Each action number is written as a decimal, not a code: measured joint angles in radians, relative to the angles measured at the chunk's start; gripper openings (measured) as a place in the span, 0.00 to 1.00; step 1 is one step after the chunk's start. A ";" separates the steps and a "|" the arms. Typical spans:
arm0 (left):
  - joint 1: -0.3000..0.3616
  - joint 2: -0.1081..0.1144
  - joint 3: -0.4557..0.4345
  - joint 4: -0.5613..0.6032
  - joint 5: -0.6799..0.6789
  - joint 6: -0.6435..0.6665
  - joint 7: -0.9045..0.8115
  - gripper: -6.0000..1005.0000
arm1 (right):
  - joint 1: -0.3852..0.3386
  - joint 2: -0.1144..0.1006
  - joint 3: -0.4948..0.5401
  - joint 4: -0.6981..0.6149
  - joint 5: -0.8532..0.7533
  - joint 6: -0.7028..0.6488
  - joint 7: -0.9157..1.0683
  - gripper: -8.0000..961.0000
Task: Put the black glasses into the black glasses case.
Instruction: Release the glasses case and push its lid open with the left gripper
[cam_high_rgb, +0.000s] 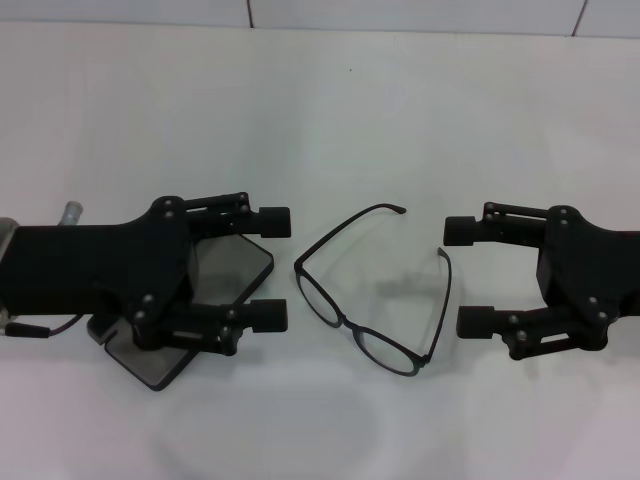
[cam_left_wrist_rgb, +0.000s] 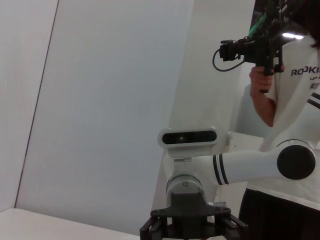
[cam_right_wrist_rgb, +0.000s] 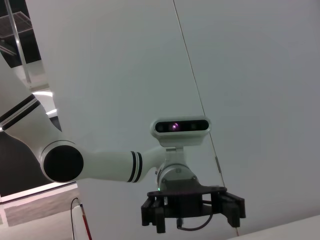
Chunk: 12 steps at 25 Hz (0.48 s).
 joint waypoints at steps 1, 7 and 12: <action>0.000 0.000 0.000 0.000 0.000 0.000 0.000 0.86 | 0.000 0.000 0.000 0.000 0.000 0.000 0.000 0.92; 0.003 -0.002 -0.002 0.000 0.000 0.000 0.000 0.85 | 0.000 0.000 0.000 0.003 0.004 -0.001 0.000 0.92; 0.000 -0.005 -0.023 0.008 -0.002 -0.007 -0.020 0.85 | 0.000 0.000 0.002 0.003 0.004 0.004 -0.006 0.92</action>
